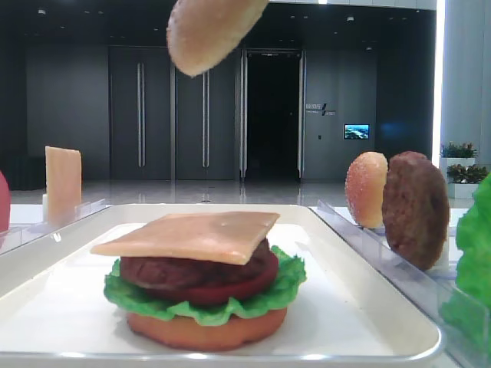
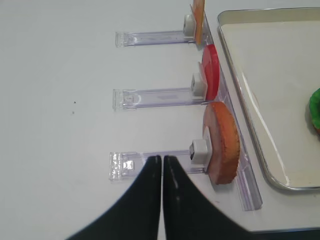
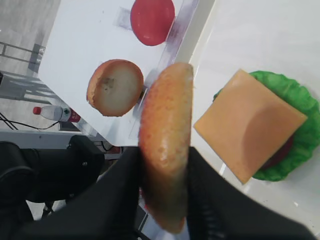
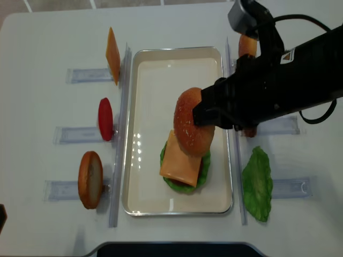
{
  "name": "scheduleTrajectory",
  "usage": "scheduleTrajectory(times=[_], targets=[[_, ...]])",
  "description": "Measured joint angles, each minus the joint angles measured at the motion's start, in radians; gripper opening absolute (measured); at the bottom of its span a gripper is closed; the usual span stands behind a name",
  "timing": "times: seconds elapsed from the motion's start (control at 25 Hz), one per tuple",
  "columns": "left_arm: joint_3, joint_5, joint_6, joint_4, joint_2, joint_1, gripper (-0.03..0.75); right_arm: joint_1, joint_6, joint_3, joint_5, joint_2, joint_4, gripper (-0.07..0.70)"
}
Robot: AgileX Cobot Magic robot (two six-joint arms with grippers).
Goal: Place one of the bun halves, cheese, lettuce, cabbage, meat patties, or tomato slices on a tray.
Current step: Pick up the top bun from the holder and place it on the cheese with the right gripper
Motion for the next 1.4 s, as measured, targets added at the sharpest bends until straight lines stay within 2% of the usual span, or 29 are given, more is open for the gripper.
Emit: scheduleTrajectory(times=[0.28, 0.48, 0.92, 1.4], targets=[[0.000, 0.000, 0.000, 0.000, 0.000, 0.000, 0.000, 0.011, -0.164, 0.001, -0.014, 0.113, 0.146, 0.218], [0.000, 0.000, 0.000, 0.000, 0.000, 0.000, 0.000, 0.011, -0.244, 0.001, -0.002, 0.199, 0.196, 0.218], [0.000, 0.000, 0.000, -0.004, 0.000, 0.000, 0.000, -0.014, -0.352, 0.001, 0.007, 0.307, 0.284, 0.218], [0.000, 0.000, 0.000, -0.006, 0.000, 0.000, 0.000, -0.041, -0.378, 0.001, 0.004, 0.336, 0.305, 0.218]])
